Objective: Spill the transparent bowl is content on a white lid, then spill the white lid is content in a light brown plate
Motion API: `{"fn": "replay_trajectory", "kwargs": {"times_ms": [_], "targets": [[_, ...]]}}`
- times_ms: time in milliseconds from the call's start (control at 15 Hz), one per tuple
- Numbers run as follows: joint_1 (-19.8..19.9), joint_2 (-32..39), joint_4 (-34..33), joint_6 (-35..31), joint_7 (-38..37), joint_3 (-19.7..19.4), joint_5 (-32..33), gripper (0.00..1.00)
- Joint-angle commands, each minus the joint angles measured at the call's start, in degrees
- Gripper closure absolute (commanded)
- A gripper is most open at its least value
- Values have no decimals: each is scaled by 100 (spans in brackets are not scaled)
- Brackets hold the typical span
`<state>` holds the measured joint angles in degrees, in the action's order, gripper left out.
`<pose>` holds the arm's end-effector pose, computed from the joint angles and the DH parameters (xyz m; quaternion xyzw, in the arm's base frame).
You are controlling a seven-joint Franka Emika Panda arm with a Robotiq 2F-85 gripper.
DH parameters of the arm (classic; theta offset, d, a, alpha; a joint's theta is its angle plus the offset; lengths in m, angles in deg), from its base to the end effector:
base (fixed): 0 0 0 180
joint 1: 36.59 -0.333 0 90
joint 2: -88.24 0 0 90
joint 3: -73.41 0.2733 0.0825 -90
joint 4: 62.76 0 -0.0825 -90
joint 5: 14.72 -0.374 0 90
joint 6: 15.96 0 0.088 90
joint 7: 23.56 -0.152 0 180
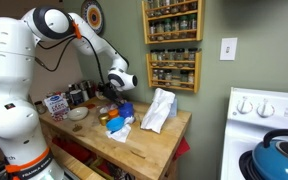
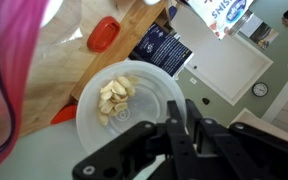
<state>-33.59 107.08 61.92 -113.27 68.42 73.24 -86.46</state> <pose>0.4898 0.1056 0.2015 -0.7403 -0.3097 -0.1583 0.5753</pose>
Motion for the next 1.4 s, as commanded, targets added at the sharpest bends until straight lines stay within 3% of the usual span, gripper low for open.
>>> {"fn": "replay_trajectory", "kwargs": {"times_ms": [0, 1067, 1200, 1267, 1333], "targets": [[52, 94, 2, 274, 298, -55, -140, 97], [147, 237, -44, 949, 774, -167, -151, 97], [112, 249, -24, 809, 583, -208, -221, 97], [-25, 138, 110, 164, 151, -282, -291, 97], [84, 296, -47, 623, 359, -219, -206, 97]]}}
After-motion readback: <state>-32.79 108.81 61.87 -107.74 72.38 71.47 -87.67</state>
